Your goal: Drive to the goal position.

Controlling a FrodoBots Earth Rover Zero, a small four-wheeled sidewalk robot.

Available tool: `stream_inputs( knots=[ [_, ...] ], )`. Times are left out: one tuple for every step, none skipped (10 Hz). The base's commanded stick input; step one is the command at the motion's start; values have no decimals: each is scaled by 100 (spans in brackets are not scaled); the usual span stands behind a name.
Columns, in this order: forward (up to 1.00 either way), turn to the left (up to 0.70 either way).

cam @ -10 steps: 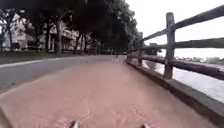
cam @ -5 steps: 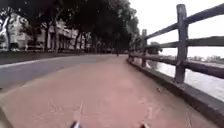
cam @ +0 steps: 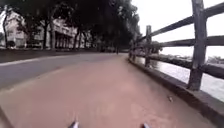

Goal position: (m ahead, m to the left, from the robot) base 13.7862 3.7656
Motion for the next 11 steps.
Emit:
stream_inputs(
  knots=[
    [70, 0],
    [70, 0],
    [70, 0],
    [70, 0],
    [70, 0],
    [70, 0],
    [70, 0],
    [70, 0],
    [70, 0],
    [70, 0],
    [70, 0]
  ],
)
